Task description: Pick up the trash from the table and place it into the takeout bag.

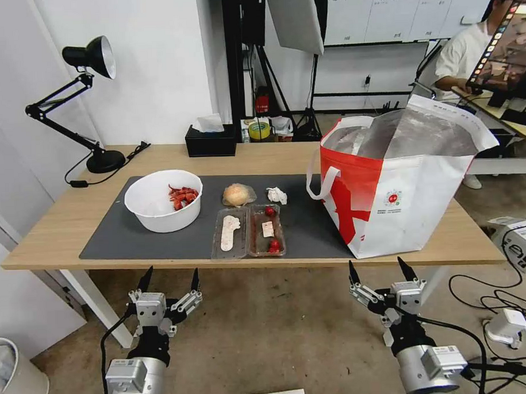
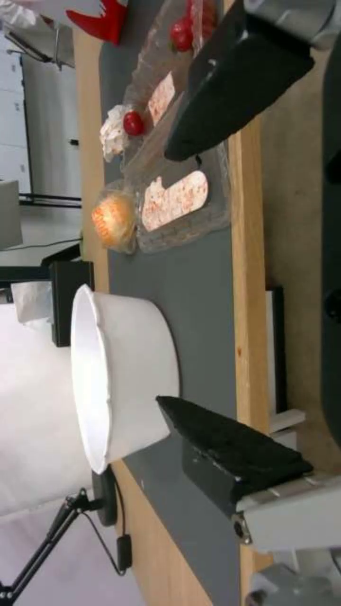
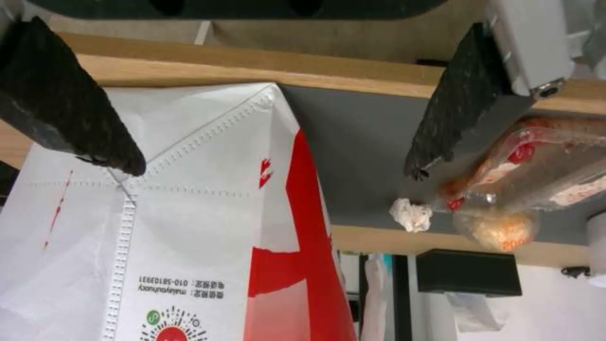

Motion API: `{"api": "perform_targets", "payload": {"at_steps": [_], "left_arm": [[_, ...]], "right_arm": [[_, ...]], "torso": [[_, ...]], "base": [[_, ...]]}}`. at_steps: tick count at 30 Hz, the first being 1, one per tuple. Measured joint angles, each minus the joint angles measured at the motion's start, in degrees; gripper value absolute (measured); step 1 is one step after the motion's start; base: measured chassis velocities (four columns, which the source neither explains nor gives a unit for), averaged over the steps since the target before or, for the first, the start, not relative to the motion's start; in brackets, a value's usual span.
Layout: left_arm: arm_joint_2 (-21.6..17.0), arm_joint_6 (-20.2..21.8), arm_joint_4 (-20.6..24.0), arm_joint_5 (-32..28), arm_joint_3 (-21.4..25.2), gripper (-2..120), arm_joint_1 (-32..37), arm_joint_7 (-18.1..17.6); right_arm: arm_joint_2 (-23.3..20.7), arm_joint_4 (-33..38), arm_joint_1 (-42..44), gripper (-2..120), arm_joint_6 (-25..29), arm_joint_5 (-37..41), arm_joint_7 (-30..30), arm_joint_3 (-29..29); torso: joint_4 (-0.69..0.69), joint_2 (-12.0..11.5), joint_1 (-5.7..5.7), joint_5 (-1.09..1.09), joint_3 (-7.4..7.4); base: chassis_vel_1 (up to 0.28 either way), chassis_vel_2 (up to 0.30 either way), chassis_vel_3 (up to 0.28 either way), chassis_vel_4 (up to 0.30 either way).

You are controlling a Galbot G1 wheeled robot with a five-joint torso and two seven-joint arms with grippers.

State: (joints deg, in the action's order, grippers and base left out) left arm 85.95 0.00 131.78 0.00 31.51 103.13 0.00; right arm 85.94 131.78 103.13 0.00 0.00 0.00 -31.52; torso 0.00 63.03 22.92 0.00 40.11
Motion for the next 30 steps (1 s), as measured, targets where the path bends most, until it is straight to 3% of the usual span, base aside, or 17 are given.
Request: {"api": "perform_targets", "payload": {"at_steps": [24,30], "left_arm": [[0.0,-0.2,-0.1,0.0,0.0,100,-0.1,0.0],[1.3,-7.4,-3.0,0.0,1.4,100,-3.1,0.0]], "right_arm": [[-0.2,-0.2,-0.4,100,0.3,-0.1,0.1,0.1],[-4.2,-5.4,-7.4,100,8.3,-2.6,3.9,2.4]], "torso": [[0.0,0.0,0.0,0.0,0.0],[0.01,0.0,0.0,0.01,0.0]], "base": [[0.0,0.0,0.0,0.0],[0.0,0.0,0.0,0.0]]}}
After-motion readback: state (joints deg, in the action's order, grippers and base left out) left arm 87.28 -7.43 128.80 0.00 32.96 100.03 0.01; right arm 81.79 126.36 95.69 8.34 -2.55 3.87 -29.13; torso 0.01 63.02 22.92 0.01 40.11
